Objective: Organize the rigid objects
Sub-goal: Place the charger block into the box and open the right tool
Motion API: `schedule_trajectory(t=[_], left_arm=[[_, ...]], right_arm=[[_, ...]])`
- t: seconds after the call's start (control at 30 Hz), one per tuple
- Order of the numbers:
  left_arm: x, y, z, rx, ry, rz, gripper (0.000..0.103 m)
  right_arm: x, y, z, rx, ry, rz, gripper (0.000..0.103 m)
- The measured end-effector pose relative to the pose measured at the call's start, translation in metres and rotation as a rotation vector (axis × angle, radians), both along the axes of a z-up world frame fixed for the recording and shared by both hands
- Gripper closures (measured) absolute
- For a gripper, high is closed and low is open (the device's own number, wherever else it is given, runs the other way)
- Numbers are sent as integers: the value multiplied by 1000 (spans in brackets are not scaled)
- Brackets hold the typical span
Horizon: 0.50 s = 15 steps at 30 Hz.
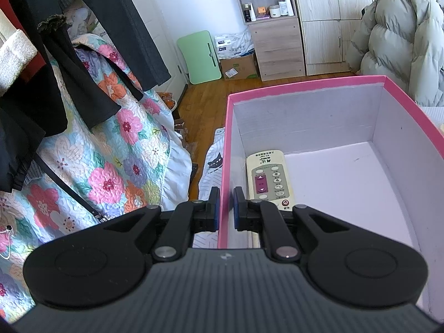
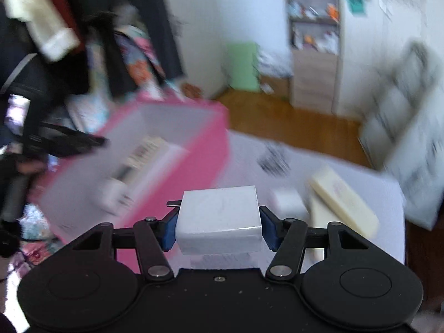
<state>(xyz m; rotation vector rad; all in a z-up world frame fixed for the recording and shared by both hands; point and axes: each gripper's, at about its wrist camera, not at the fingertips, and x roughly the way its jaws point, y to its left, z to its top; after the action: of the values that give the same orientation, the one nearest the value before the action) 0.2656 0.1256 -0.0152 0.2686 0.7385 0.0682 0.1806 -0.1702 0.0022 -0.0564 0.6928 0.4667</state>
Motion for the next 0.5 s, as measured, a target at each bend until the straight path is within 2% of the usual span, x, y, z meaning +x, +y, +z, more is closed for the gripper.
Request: schedule_trajectory(t=[0.07,0.13,0.33,0.5], left_arm=[[0,0,0,1,0,3,94],[0,-1,0,2,-1,3,94],[1,1,2,-7,-1,1,95],[-2,1,3,-5,-9,2,95]], right_arm=[[-1,29,9,-48,-59,72,39],[5,52,10,-57,-61,136,39],[37,116,-14,-146,10,297,39],[60,154,-43,-340,97,427,39]])
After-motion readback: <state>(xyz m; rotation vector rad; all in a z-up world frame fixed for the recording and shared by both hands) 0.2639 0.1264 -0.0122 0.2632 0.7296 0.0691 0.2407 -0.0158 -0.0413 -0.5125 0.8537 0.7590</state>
